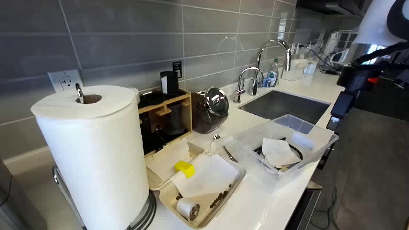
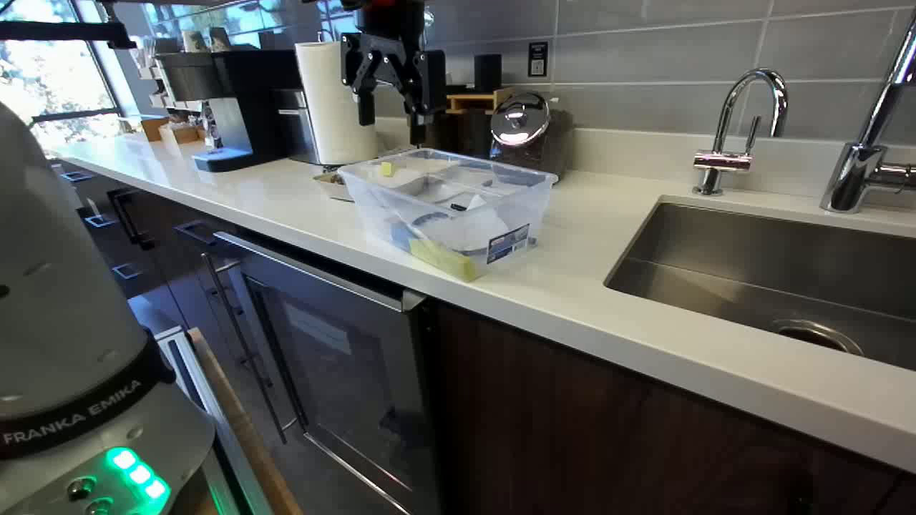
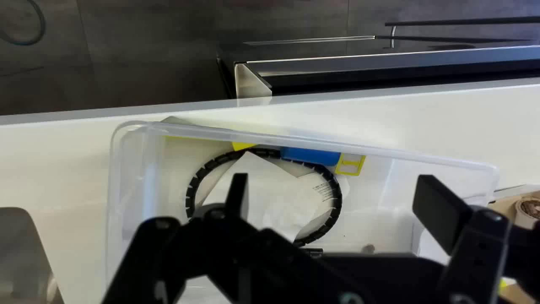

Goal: Remove the block from the basket

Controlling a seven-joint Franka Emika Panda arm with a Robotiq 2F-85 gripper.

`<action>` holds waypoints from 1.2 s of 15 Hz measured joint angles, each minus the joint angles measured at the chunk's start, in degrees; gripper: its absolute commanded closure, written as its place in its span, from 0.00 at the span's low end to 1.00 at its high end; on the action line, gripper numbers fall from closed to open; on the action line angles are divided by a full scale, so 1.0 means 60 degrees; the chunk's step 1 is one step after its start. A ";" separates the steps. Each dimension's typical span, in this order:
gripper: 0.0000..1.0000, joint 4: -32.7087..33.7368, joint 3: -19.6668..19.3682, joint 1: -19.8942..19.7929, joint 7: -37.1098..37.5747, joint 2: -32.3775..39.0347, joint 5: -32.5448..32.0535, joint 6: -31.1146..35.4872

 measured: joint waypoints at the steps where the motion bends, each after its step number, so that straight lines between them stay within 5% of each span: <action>1: 0.00 0.0000 0.0000 0.0000 0.0000 0.0004 0.0000 0.0000; 13: 0.00 0.0001 0.0010 -0.0010 0.0000 0.0010 0.0000 0.0000; 18: 0.00 0.0477 0.0496 0.0035 0.0280 0.0275 0.0041 -0.0008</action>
